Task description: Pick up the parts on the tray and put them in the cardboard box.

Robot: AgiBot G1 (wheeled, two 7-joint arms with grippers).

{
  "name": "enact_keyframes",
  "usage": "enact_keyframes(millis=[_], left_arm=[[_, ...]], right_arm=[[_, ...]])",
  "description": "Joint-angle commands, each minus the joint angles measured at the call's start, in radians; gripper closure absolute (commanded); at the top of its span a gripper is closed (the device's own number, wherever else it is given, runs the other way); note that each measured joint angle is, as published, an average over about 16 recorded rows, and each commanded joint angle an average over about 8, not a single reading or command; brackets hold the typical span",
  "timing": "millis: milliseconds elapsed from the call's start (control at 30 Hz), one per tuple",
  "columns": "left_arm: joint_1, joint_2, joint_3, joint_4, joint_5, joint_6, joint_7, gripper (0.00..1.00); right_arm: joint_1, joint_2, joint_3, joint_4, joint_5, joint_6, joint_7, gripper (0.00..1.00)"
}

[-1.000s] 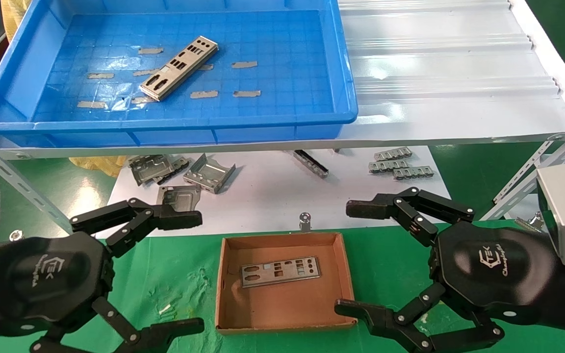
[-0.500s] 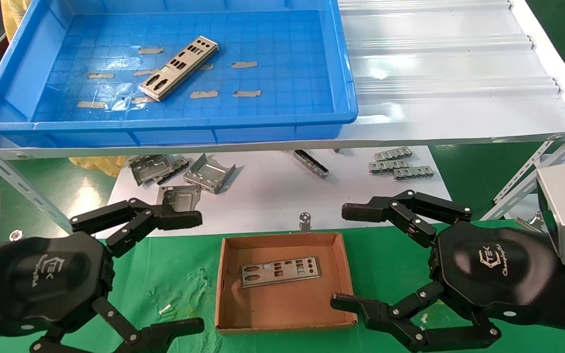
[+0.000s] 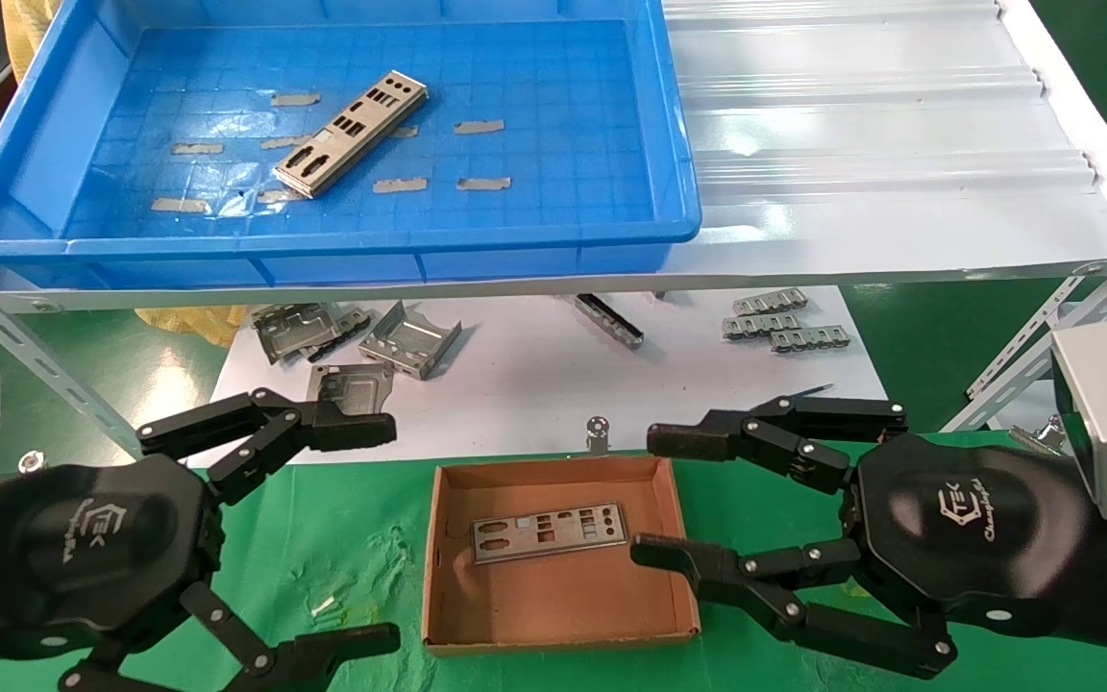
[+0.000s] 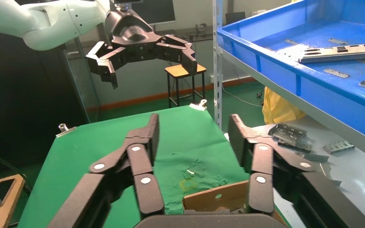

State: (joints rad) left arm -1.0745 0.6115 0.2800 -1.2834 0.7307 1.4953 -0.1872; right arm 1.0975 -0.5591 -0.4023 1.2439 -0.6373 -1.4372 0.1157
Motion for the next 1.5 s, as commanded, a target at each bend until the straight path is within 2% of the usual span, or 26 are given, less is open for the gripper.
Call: enact_keyframes(millis=[33, 1200, 1333, 1500], left_arm=[[0.0, 0.0, 0.0, 0.0, 0.0, 0.0, 0.0, 0.0], [-0.003, 0.001, 0.0, -0.001, 0.0, -0.001, 0.0, 0.0], [-0.043, 0.016, 0.005, 0.007, 0.01, -0.009, -0.014, 0.0], [-0.193, 0.082, 0.038, 0.093, 0.057, -0.022, -0.066, 0.0]], right_arm=[[0.0, 0.0, 0.0, 0.0, 0.0, 0.0, 0.0, 1.0], [0.0, 0.0, 0.0, 0.0, 0.0, 0.0, 0.0, 1.0], [0.0, 0.0, 0.0, 0.0, 0.0, 0.0, 0.0, 1.0], [0.0, 0.0, 0.0, 0.0, 0.0, 0.0, 0.0, 1.0]])
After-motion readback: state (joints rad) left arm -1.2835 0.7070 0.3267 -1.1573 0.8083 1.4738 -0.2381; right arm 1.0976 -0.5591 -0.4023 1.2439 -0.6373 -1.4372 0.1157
